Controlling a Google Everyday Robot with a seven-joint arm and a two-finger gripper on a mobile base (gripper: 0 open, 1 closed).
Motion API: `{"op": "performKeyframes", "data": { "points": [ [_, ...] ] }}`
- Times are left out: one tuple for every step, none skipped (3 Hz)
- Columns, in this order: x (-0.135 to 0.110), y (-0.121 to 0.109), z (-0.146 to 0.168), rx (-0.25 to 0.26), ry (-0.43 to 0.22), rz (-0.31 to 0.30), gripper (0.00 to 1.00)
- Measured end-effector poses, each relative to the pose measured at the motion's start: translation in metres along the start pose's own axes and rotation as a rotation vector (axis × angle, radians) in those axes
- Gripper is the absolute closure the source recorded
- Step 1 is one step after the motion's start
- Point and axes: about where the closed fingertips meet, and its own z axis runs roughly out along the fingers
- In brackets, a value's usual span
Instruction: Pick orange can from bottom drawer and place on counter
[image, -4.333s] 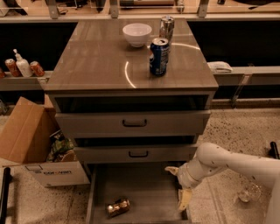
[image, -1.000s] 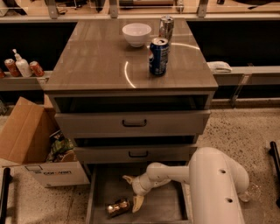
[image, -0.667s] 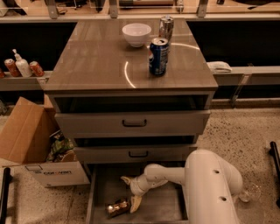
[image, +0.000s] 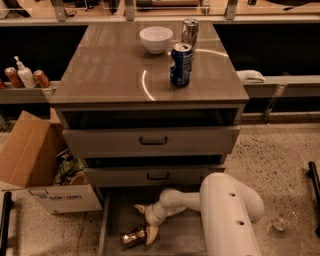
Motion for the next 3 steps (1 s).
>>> {"op": "performKeyframes", "data": {
  "points": [
    [-0.001, 0.002, 0.011, -0.020, -0.001, -0.014, 0.00],
    [-0.004, 0.005, 0.018, -0.036, -0.002, -0.028, 0.00],
    [-0.005, 0.008, 0.024, -0.052, -0.001, -0.033, 0.00]
  ]
}}
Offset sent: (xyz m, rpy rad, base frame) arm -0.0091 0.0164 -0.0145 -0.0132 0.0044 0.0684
